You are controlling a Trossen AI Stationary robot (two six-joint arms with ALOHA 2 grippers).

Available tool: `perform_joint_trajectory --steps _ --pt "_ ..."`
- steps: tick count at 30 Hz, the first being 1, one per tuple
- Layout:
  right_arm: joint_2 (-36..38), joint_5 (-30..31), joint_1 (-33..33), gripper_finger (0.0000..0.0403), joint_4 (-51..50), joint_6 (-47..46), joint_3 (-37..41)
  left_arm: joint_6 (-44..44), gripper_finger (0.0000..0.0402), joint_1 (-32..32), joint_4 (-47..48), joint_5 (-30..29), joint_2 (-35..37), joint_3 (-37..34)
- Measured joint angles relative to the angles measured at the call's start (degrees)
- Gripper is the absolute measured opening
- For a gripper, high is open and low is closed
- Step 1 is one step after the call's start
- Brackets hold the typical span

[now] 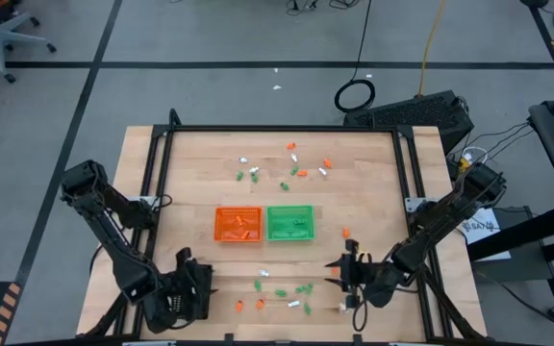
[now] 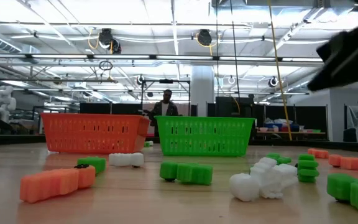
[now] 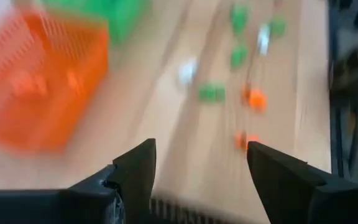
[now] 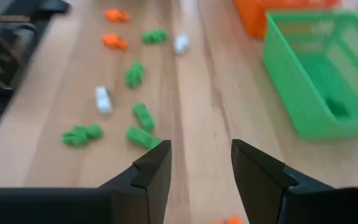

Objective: Sort Halloween decoration
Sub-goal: Put the orange skeleton toy into the orange bin

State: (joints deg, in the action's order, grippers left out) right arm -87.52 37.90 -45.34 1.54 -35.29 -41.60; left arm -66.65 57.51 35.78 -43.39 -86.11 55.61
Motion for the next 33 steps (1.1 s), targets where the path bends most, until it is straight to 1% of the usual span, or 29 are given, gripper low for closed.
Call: perform_joint_trajectory --steps 3,6,9,13,15,17,22,26,29,33 --pt "-1.72 1.10 -0.11 0.0151 -3.16 -4.56 0.03 5.94 0.0248 -0.22 -4.73 -7.58 -0.07 0.00" --pt "-3.02 1.24 -0.13 0.0151 -3.61 -6.22 0.04 13.10 0.0248 -1.05 -10.32 -11.11 -0.20 0.00" --pt "-3.89 1.32 -0.13 0.0151 -3.38 -7.81 0.04 18.88 0.0248 -2.19 -15.88 -12.02 -1.01 0.00" --pt "-4.60 1.09 -0.62 0.0151 -5.06 -10.27 0.04 24.31 0.0248 -3.34 -22.50 -12.25 -3.78 -0.02" --pt "-4.58 0.79 -1.16 0.0151 -6.59 -12.87 0.02 27.16 0.0248 -3.90 -24.88 -12.20 -5.46 -0.02" --pt "-4.58 -0.57 -1.85 0.0154 -7.82 -13.40 0.04 29.54 0.0248 -4.60 -26.55 -11.81 -6.36 -0.04" --pt "-5.61 -0.78 -2.92 0.0172 -7.83 -12.73 0.00 29.95 0.0248 -6.62 -27.83 -11.11 -6.73 -0.04" --pt "-8.13 -0.43 -2.33 0.0183 -8.11 -13.03 0.00 29.91 0.0248 -7.59 -28.22 -10.95 -6.73 -0.04" --pt "-9.98 -0.30 -1.79 0.0184 -9.36 -13.29 -0.03 29.90 0.0248 -7.73 -28.25 -10.84 -6.71 -0.04" --pt "-10.63 0.02 -1.57 0.0184 -10.58 -13.53 -0.13 29.90 0.0248 -7.73 -28.25 -10.74 -6.71 -0.04"
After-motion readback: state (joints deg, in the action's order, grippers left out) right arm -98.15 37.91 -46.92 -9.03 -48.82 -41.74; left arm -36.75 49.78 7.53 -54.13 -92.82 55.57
